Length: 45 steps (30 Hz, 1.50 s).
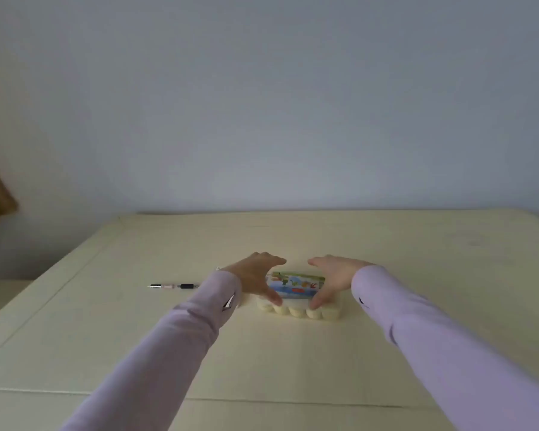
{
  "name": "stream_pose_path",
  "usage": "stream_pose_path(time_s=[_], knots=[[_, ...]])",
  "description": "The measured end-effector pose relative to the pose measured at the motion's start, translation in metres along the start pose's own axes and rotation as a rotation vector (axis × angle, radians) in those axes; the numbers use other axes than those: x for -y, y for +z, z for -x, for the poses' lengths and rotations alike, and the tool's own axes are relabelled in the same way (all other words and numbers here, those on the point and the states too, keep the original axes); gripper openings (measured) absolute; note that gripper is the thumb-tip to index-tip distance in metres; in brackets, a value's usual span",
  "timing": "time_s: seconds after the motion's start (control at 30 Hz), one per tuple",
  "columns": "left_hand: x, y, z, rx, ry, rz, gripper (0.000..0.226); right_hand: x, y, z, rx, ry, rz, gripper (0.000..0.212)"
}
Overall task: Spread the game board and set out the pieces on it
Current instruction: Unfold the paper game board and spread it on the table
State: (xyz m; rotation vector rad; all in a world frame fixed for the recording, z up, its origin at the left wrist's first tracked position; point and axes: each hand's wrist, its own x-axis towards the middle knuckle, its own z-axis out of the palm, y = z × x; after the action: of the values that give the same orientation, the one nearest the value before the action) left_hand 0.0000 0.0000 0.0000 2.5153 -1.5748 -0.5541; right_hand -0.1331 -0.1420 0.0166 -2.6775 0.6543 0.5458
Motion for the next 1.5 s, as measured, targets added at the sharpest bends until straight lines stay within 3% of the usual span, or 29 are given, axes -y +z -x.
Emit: stream_pose_path(time_s=[0.23,0.37,0.6,1.03,1.37,1.5], knots=[[0.008,0.034,-0.023,0.031,-0.012,-0.133,0.108,-0.009,0.031,-0.027,-0.057,0.013,0.121,0.093],[0.01,0.043,-0.031,-0.063,0.013,-0.261,0.106,-0.014,0.037,-0.031,-0.142,-0.013,0.144,0.091],[0.002,0.05,-0.011,-0.059,-0.018,-0.254,0.105,-0.02,0.053,-0.014,-0.17,-0.049,0.127,0.096],[-0.026,0.074,0.04,-0.121,-0.001,-0.177,0.086,-0.034,0.088,0.041,-0.289,-0.021,-0.093,0.092],[-0.026,0.077,0.05,-0.142,0.033,-0.153,0.076,-0.049,0.113,0.048,-0.257,-0.056,-0.315,0.118],[-0.038,0.084,0.055,-0.22,0.105,-0.291,0.071,-0.051,0.119,0.048,-0.279,-0.05,-0.353,0.119]])
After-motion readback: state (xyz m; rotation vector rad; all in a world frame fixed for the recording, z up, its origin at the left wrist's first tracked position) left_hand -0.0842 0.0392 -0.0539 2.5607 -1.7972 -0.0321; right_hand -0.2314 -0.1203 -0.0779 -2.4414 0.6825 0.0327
